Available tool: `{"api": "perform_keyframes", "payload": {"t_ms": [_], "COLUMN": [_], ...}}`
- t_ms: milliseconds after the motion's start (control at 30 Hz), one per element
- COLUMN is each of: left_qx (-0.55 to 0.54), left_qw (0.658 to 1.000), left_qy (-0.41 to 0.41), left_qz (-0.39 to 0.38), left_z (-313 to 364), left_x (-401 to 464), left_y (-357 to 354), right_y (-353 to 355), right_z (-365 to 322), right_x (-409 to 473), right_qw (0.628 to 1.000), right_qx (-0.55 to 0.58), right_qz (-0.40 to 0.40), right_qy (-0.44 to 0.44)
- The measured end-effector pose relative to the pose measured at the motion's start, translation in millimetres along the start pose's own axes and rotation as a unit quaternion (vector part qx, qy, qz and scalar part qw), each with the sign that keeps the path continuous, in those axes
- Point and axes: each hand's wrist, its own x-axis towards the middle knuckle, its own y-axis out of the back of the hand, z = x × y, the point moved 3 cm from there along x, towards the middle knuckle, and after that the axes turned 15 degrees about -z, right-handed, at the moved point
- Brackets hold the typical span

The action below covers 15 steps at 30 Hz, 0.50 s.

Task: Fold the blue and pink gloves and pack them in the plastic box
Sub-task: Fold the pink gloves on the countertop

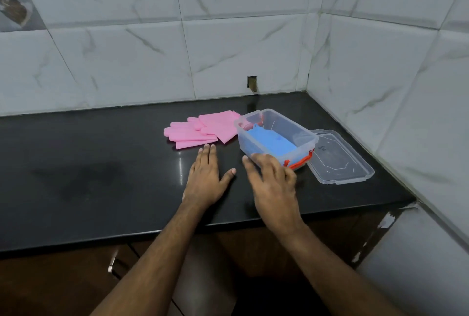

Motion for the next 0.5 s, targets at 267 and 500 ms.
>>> {"api": "perform_keyframes", "payload": {"t_ms": [267, 500], "left_qx": [0.000, 0.021], "left_qw": [0.994, 0.990], "left_qy": [0.089, 0.125], "left_qz": [0.065, 0.068], "left_z": [-39, -67], "left_x": [25, 52], "left_y": [20, 31], "right_y": [-48, -73], "right_z": [-35, -42], "right_x": [60, 126], "right_qw": [0.964, 0.961], "right_qx": [0.180, 0.179], "right_qz": [-0.197, -0.195], "right_qy": [0.002, -0.082]}}
